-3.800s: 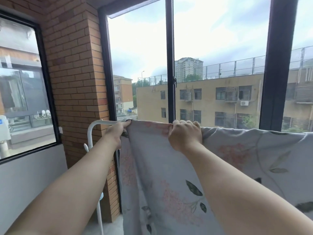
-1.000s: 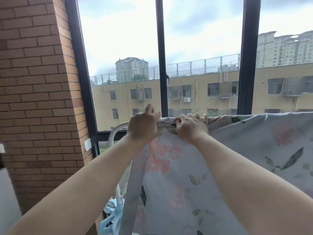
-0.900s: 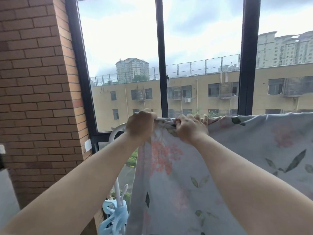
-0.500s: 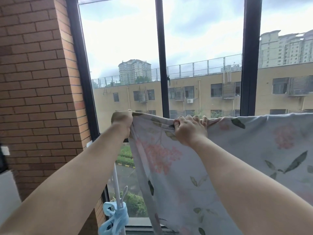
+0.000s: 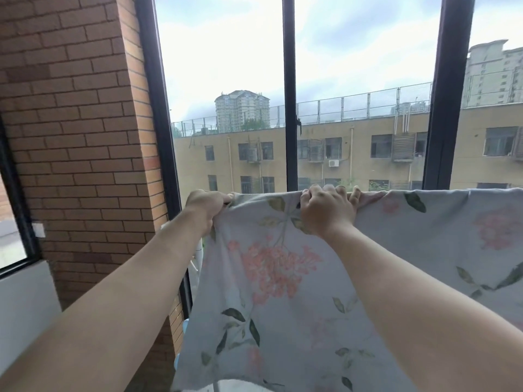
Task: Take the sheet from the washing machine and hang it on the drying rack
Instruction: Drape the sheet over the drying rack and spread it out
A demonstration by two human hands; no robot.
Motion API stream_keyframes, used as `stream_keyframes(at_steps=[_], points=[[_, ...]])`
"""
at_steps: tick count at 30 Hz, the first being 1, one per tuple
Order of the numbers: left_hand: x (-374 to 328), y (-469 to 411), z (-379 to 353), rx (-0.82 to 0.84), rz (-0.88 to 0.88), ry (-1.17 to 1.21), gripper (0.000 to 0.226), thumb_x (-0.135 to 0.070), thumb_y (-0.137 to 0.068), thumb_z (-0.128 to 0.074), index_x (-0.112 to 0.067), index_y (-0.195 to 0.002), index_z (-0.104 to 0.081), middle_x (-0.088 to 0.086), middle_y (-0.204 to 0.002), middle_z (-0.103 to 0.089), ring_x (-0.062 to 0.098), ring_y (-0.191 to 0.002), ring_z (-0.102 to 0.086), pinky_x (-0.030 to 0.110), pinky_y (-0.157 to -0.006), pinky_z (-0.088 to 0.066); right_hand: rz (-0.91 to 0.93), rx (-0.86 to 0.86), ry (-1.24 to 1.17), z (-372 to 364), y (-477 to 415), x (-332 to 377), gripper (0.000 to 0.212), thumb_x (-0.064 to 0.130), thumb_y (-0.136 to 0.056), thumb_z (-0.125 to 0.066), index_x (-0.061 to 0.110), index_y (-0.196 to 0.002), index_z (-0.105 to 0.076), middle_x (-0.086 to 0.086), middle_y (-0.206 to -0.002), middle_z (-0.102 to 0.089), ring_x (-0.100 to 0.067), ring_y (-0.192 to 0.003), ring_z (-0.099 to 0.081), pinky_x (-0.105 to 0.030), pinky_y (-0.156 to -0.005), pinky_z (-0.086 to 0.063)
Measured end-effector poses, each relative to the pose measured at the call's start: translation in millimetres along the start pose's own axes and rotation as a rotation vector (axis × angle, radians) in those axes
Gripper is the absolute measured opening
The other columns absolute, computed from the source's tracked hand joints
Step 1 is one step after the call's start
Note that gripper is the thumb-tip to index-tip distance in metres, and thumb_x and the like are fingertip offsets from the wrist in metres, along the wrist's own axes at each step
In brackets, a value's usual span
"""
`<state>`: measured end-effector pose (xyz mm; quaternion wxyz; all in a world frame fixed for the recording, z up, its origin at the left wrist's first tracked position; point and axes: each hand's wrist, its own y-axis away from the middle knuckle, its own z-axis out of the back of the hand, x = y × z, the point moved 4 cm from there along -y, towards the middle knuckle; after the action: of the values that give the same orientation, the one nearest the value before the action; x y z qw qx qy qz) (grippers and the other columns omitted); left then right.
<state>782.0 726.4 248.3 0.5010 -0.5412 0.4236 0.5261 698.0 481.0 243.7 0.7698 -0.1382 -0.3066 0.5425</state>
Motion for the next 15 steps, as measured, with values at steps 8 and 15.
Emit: stream_keyframes(at_steps=[8, 15], points=[[24, -5, -8, 0.028, -0.052, -0.076, 0.048, -0.058, -0.084, -0.069, -0.013, -0.101, -0.075, 0.003, -0.095, -0.072, 0.022, -0.089, -0.066, 0.028, -0.073, -0.053, 0.127, -0.135, -0.089, -3, 6, 19, 0.029, 0.027, -0.099, -0.036, 0.016, -0.114, -0.058, -0.007, -0.119, -0.06, -0.031, -0.124, -0.05, -0.059, -0.122, -0.01], [21, -2, 1, -0.111, -0.267, -0.166, 0.028, -0.038, -0.081, -0.08, -0.013, -0.079, -0.067, -0.001, -0.075, -0.068, 0.017, -0.069, -0.061, 0.027, -0.063, -0.049, 0.361, -0.183, -0.129, -16, 14, 53, 0.029, 0.026, -0.093, -0.053, 0.019, -0.12, -0.059, -0.004, -0.123, -0.056, -0.027, -0.122, -0.048, -0.048, -0.116, -0.023]])
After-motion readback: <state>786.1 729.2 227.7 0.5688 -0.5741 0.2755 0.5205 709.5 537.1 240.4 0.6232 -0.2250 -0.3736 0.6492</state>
